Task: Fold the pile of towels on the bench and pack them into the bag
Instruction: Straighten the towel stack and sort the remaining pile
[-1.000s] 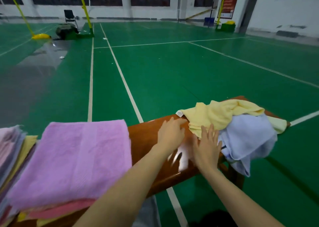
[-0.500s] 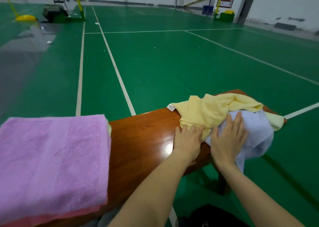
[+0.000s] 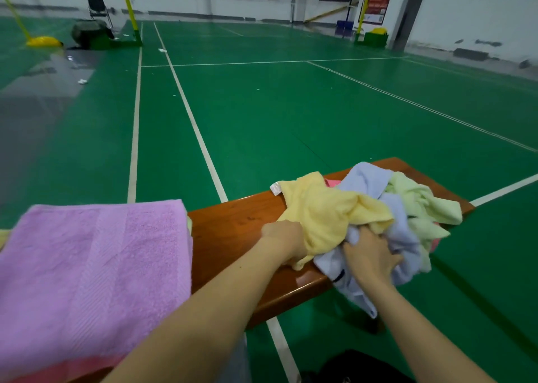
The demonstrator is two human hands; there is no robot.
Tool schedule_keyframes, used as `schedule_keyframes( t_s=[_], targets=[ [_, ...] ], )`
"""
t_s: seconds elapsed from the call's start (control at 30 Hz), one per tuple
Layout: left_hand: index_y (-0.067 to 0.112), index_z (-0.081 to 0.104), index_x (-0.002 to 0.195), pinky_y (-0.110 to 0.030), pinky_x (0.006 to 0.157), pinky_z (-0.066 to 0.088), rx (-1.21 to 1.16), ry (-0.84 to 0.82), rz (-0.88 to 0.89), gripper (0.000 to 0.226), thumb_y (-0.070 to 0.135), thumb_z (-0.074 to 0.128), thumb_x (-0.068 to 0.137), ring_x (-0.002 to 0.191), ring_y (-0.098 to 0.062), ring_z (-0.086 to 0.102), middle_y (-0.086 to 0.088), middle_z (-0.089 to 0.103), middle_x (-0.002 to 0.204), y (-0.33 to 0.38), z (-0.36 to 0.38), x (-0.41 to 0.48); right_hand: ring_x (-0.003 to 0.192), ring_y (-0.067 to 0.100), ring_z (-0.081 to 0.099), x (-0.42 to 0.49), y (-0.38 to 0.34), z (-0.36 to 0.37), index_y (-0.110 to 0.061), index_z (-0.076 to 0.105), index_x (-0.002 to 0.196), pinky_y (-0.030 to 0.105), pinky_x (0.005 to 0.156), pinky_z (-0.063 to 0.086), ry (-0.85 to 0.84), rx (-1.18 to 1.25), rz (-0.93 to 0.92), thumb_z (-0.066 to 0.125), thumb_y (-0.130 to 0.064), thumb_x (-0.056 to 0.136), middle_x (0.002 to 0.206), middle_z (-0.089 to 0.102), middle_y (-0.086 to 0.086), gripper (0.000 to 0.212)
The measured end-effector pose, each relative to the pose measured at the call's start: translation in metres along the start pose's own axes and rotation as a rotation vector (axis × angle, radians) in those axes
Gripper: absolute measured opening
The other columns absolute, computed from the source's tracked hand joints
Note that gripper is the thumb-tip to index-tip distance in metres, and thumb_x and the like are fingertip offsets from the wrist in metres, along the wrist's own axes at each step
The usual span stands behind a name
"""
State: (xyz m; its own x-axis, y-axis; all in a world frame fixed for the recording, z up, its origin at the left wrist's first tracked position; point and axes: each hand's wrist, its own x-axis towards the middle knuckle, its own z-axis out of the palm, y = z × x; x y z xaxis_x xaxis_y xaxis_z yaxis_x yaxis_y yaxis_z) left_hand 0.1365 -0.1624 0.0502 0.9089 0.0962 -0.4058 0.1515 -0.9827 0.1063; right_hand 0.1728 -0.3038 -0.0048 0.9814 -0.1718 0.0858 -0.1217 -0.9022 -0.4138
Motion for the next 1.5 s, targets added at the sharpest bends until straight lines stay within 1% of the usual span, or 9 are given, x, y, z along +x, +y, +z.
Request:
schedule_keyframes(
  t_s=[0.13, 0.4, 0.53, 0.63, 0.77, 0.87, 1.07, 1.3, 1.5],
  targets=[
    [0.010, 0.050, 0.082, -0.031, 0.074, 0.037, 0.089, -0.090, -0.088, 0.004, 0.011, 0.053, 0.084, 0.085, -0.021, 0.048, -0.002, 0.046, 0.080, -0.021, -0.018, -0.017, 0.114, 0.030, 0.047, -0.038, -0.028, 0.020, -0.027, 0.054, 0.115, 0.049, 0.095, 0.034, -0.037, 0.125, -0.158, 0.049, -0.038, 0.088, 0.120, 0.056, 0.001, 0.030],
    [0.021, 0.019, 0.146, -0.043, 0.101, 0.033, -0.546, 0.392, -0.119, 0.055, 0.044, 0.033, 0.098, 0.125, -0.045, 0.036, -0.024, 0.019, 0.147, -0.048, -0.005, -0.013, 0.087, 0.012, 0.067, -0.058, -0.023, 0.000, -0.024, 0.069, 0.107, 0.031, 0.075, 0.051, -0.201, 0.556, -0.610, 0.051, -0.043, 0.079, 0.099, 0.072, -0.008, 0.039],
    [0.042, 0.005, 0.147, -0.064, 0.106, 0.020, -0.452, 0.207, -0.038, 0.082, 0.065, 0.049, 0.082, 0.138, -0.050, -0.007, -0.006, -0.027, 0.153, -0.034, 0.017, -0.010, 0.091, 0.030, 0.064, -0.019, -0.011, -0.024, -0.007, 0.069, 0.100, 0.034, 0.076, 0.047, 0.312, 0.546, -0.441, 0.045, -0.030, 0.084, 0.100, 0.070, 0.011, 0.037],
    [0.035, 0.016, 0.146, -0.072, 0.099, 0.021, -0.224, 0.127, -0.058, 0.077, 0.059, 0.054, 0.084, 0.137, -0.051, -0.012, -0.005, -0.024, 0.154, -0.021, 0.028, -0.007, 0.137, 0.035, 0.026, 0.027, 0.006, -0.030, -0.012, 0.048, 0.135, 0.050, 0.110, 0.021, 0.212, 0.267, -0.202, 0.041, -0.041, 0.091, 0.148, 0.032, 0.018, 0.053],
    [0.027, 0.021, 0.140, -0.059, 0.093, 0.039, -0.035, 0.171, -0.118, 0.061, 0.049, 0.048, 0.090, 0.133, -0.049, 0.012, -0.013, 0.000, 0.152, -0.016, 0.031, -0.004, 0.143, 0.037, -0.002, 0.058, 0.027, -0.031, -0.018, 0.013, 0.150, 0.063, 0.109, 0.010, 0.011, 0.171, 0.049, 0.055, -0.042, 0.090, 0.157, -0.008, 0.011, 0.077],
    [0.020, 0.026, 0.134, -0.036, 0.078, 0.039, 0.018, 0.298, -0.124, 0.055, 0.049, 0.047, 0.091, 0.118, -0.039, 0.032, -0.017, 0.023, 0.138, -0.024, 0.036, 0.000, 0.136, 0.043, 0.020, 0.063, 0.030, -0.031, -0.015, 0.007, 0.150, 0.055, 0.107, 0.022, -0.022, 0.147, 0.160, 0.064, -0.040, 0.085, 0.153, 0.014, 0.021, 0.090],
    [0.021, 0.028, 0.133, -0.033, 0.071, 0.034, -0.214, 0.327, -0.127, 0.054, 0.046, 0.051, 0.090, 0.111, -0.034, 0.041, -0.014, 0.025, 0.136, -0.031, 0.038, -0.001, 0.114, 0.039, 0.050, 0.055, 0.001, -0.029, -0.012, 0.049, 0.131, 0.043, 0.092, 0.038, 0.082, 0.216, -0.033, 0.052, -0.027, 0.094, 0.126, 0.056, 0.019, 0.040],
    [0.025, 0.021, 0.143, -0.045, 0.100, 0.038, -0.450, 0.239, -0.047, 0.103, 0.073, 0.065, 0.063, 0.127, -0.032, 0.031, -0.007, 0.020, 0.143, -0.049, 0.038, -0.008, 0.101, 0.020, 0.061, -0.013, -0.098, -0.013, -0.014, 0.071, 0.097, 0.030, 0.087, 0.043, -0.311, 0.385, -0.611, 0.056, -0.019, 0.088, 0.105, 0.070, 0.003, 0.018],
    [0.024, 0.018, 0.146, -0.050, 0.108, 0.031, -0.615, 0.233, -0.047, 0.109, 0.078, 0.061, 0.062, 0.138, -0.030, 0.018, 0.000, 0.006, 0.155, -0.051, 0.042, -0.016, 0.100, 0.015, 0.058, -0.019, -0.114, -0.021, -0.008, 0.069, 0.103, 0.019, 0.079, 0.037, -0.278, 0.539, -0.531, 0.057, -0.020, 0.089, 0.107, 0.069, 0.002, 0.022]
  ],
)
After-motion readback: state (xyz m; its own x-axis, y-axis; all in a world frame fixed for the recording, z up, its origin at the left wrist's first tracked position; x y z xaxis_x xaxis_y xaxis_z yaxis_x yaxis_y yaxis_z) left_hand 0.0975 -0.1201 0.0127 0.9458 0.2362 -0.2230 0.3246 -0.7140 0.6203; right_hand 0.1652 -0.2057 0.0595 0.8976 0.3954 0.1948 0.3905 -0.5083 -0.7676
